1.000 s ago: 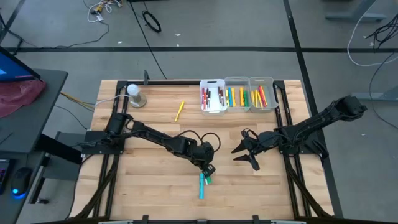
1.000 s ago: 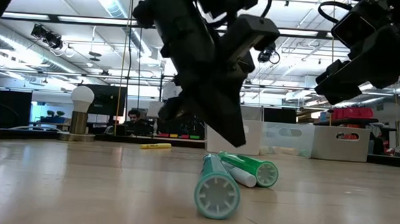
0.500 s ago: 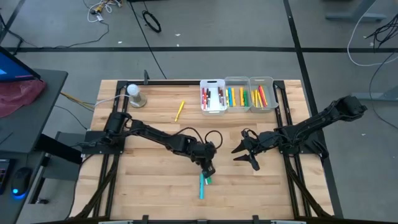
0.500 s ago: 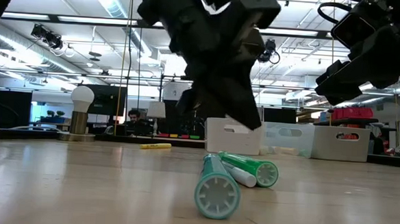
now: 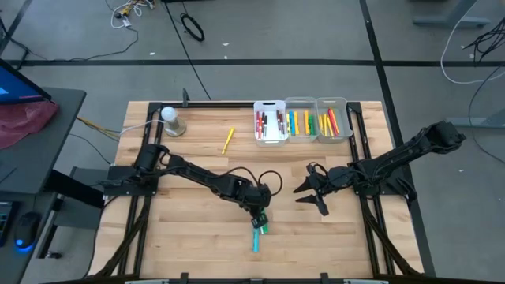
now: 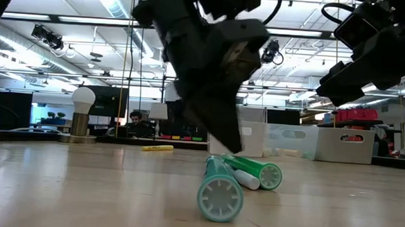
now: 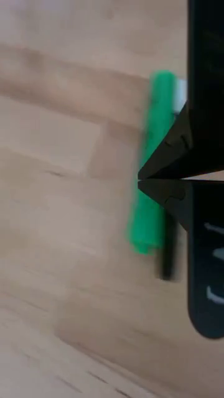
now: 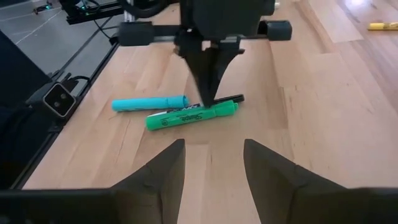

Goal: Pick & Place Markers
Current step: Put the green highlighter pen into the transparent bin

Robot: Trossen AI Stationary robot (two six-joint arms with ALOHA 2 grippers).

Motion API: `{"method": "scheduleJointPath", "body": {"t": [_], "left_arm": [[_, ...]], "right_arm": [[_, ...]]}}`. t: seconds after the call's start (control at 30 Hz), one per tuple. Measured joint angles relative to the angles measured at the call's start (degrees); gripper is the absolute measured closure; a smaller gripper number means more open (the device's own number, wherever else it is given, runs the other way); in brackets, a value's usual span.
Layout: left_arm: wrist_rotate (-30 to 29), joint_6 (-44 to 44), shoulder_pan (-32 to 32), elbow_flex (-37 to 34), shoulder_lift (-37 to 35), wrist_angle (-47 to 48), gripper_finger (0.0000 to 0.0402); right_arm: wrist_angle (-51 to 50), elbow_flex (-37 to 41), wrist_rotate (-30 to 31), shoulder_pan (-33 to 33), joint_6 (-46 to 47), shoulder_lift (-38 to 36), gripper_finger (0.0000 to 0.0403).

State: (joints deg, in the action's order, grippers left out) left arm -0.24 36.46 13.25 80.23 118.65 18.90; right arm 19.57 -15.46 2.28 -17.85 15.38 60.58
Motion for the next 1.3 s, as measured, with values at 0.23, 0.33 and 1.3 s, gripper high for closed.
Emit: {"method": "scheduleJointPath", "body": {"t": [0.23,0.33,1.3], "left_arm": [[-4.31,-0.34,-1.16,0.04,1.7,-5.05,0.0399],[-6.7,-1.92,-2.13,0.04,1.73,-11.0,0.0399],[-14.16,-9.85,1.2,-10.08,-6.14,-4.04,0.0289]], "right_arm": [[0.07,0.02,0.22,0.0,0.17,0.13,0.0238],[0.06,0.02,0.26,0.02,0.17,0.17,0.0238],[7.64,7.26,10.3,0.04,2.29,0.96,0.0224]]}}
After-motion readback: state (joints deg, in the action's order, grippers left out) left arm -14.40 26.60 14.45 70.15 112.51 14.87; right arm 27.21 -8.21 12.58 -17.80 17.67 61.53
